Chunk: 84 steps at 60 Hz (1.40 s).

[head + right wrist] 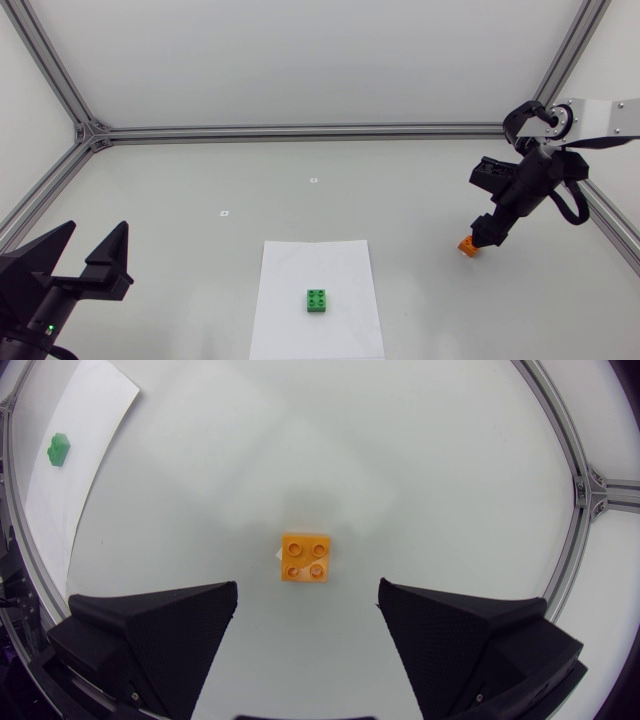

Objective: Pick up the orange 2x2 brick with the right arm and stack it on top of the green 2x2 brick in the center

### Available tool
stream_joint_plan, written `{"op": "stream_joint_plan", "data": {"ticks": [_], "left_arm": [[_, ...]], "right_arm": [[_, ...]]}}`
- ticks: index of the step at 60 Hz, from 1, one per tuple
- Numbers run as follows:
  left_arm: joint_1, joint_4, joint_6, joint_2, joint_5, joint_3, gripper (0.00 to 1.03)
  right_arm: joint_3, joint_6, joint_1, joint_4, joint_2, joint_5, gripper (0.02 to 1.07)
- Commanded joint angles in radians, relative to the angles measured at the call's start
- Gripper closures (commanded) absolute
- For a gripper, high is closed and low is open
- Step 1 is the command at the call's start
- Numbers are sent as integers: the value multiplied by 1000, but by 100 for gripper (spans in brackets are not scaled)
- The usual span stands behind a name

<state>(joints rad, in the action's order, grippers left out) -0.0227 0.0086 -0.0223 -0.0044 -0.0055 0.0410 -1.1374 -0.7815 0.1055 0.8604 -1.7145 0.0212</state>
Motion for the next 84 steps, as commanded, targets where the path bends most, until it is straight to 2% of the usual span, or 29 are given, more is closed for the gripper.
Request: {"op": "stream_joint_plan", "data": {"ticks": [1, 65, 84], "left_arm": [[3, -15, 13, -8, 6, -41, 4], [3, -15, 13, -8, 4, -41, 4], [3, -15, 13, -8, 4, -41, 4]], "right_arm": [[-9, 14, -1, -11, -33, -7, 7], [96, 19, 0, -159, -126, 3, 11], [94, 25, -12, -161, -131, 3, 21]]}}
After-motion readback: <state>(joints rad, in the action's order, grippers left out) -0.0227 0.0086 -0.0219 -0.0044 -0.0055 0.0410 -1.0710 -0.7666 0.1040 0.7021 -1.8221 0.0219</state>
